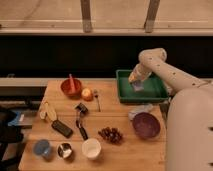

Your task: Wipe tray with sponge

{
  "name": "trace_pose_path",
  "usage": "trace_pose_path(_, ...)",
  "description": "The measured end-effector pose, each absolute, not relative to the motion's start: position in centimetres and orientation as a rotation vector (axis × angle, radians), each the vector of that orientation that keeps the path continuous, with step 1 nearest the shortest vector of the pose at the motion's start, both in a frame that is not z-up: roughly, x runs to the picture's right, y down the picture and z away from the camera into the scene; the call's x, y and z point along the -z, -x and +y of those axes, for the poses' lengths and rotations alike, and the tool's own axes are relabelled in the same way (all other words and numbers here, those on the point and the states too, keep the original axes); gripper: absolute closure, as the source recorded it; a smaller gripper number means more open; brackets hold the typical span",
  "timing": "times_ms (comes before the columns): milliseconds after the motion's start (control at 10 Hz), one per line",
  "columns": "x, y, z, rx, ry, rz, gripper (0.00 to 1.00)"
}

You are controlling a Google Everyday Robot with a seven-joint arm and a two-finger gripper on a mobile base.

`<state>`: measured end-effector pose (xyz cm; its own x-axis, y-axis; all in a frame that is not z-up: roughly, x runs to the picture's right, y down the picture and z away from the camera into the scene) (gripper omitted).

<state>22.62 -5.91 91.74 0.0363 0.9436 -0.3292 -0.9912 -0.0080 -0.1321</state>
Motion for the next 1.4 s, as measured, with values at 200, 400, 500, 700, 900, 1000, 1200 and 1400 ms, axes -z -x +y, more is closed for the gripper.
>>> trace_pose_path(200, -92.3, -25.0, -5.5, -1.601, 0.360, 0.143, 0.93)
trace_pose_path(400, -92.7, -28.0, -4.0, -1.669, 0.367, 0.146, 0.93)
trace_pose_path(500, -93.2, -29.3, -3.0, -1.698, 0.372, 0.155, 0.93)
trace_pose_path(700, -94.8, -30.7, -1.1, -1.733, 0.404, 0.186, 0.93)
trace_pose_path(900, -95.5, -30.6, -0.6, -1.730, 0.428, 0.198, 0.93)
trace_pose_path(1000, -95.5, -30.7, -0.5, -1.730, 0.428, 0.200, 0.93)
trace_pose_path(1200, -95.5, -30.7, -0.5, -1.730, 0.428, 0.200, 0.93)
trace_pose_path(1400, -95.5, -30.6, -0.6, -1.728, 0.429, 0.200, 0.93)
